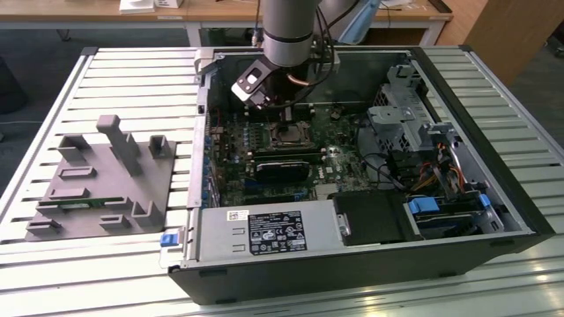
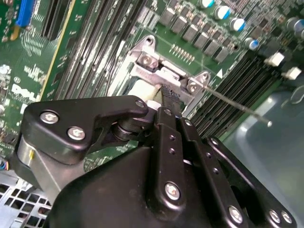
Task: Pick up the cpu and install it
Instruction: 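Close the cpu cover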
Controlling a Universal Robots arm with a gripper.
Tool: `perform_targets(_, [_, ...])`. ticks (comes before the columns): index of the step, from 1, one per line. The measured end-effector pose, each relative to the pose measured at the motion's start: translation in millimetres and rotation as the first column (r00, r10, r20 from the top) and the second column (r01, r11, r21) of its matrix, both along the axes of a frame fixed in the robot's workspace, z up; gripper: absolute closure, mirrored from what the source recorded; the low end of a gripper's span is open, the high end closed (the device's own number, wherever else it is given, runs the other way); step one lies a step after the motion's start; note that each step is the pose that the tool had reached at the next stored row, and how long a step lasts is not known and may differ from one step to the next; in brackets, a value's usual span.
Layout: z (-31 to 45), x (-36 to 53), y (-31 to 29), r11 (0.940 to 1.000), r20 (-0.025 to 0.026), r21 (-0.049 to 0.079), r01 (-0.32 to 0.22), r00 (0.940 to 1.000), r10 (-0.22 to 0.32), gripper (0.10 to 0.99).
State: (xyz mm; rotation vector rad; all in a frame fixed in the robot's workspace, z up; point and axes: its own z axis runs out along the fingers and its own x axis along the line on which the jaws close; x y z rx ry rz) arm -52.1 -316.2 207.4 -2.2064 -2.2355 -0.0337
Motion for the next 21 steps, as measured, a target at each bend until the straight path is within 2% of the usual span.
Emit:
perform_targets(11, [-7.1,-4.4,0.0,1.0,-0.0001,0.0,0.0,1.0,0.0,0.98])
perform_targets(21, [-4.4,-4.3,0.0,1.0,0.0002,0.0,0.0,1.0,0.0,0.98])
